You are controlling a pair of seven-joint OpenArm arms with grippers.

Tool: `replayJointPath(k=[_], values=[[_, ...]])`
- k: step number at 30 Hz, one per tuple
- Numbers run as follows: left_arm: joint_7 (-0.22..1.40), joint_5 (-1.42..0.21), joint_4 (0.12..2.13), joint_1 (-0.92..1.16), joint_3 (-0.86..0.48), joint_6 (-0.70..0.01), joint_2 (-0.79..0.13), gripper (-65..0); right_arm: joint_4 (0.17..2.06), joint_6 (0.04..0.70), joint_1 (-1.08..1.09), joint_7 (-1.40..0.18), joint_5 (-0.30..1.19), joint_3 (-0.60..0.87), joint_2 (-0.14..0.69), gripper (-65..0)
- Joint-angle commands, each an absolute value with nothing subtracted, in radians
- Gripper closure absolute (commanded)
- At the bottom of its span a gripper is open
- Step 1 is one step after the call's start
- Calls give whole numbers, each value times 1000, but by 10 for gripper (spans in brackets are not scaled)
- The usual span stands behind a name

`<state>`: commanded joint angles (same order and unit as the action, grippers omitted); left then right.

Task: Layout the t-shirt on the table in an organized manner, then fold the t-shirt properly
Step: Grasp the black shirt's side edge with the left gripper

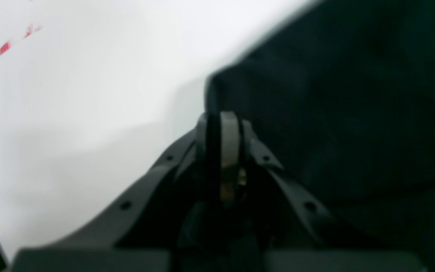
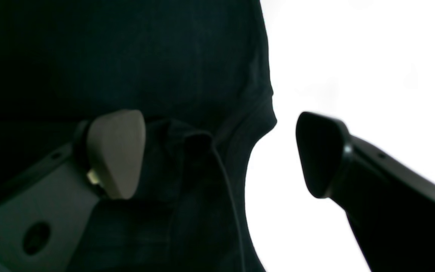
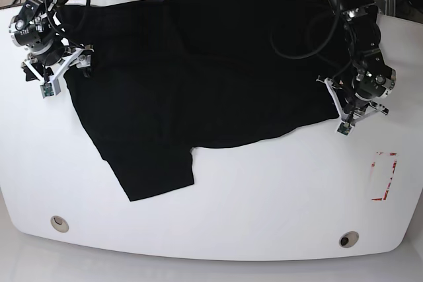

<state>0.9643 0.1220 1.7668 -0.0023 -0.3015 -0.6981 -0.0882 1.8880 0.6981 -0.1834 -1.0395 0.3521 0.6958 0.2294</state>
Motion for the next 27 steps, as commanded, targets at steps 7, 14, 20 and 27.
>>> replayJointPath(k=[7, 14, 20, 27], values=[[964, 122, 1854, 82, -206, -698, -90, -33, 1888, 698, -177, -1040, 352, 694, 214, -612], [964, 122, 1911, 159, -114, -698, -90, -33, 1882, 698, -166, -1040, 351, 654, 213, -612], [964, 122, 1972, 236, -56, -698, -93, -32, 1880, 698, -165, -1040, 351, 641, 213, -612], [964, 124, 1989, 288, -48, -698, -93, -31, 1874, 698, -163, -1040, 352, 639, 213, -612]])
